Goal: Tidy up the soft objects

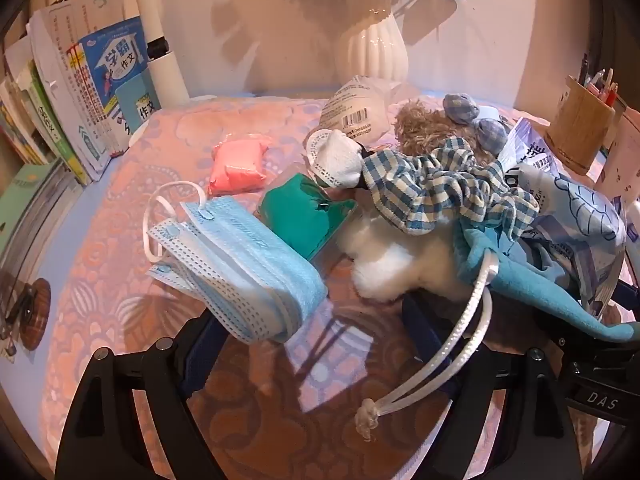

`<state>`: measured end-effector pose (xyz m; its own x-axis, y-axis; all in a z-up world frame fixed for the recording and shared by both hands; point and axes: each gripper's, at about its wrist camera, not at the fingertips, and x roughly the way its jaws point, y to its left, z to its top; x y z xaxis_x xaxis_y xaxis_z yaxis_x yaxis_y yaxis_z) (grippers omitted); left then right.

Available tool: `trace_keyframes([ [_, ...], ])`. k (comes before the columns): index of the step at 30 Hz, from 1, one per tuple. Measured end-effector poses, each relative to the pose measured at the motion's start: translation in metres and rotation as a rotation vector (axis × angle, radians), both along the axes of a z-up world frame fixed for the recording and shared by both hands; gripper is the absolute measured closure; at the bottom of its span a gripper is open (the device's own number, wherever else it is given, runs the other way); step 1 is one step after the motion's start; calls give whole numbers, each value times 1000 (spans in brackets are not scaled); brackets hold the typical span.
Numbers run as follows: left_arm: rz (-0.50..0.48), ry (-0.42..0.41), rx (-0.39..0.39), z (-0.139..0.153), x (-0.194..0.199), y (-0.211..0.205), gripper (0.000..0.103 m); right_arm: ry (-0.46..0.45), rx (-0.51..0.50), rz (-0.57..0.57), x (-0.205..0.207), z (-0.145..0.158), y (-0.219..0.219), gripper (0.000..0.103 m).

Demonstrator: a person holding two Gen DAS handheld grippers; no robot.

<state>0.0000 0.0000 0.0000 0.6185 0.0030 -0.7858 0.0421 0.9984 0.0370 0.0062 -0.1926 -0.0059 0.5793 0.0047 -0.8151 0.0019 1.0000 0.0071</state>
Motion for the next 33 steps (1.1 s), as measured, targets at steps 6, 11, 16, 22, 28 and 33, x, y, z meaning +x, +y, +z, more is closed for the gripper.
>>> trace_keyframes([
  [6,9,-5,21,1,0,-1,19,-4,0,0,0,0,0,0],
  [11,18,-5,6,6,-1,-2,19,-4,1,0,0,-1,0,0],
  [16,16,7,-5,3,6,6,19,-4,1,0,0,-1,0,0],
  [22,9,-2,10,0,9,7,19,-4,0,0,0,-1,0,0],
  [28,-1,-19,35,0,0,-1,19,-4,1,0,0,-1,0,0],
  [33,-1,-17,27,0,-1,-3,19,-4,1,0,0,-1,0,0],
])
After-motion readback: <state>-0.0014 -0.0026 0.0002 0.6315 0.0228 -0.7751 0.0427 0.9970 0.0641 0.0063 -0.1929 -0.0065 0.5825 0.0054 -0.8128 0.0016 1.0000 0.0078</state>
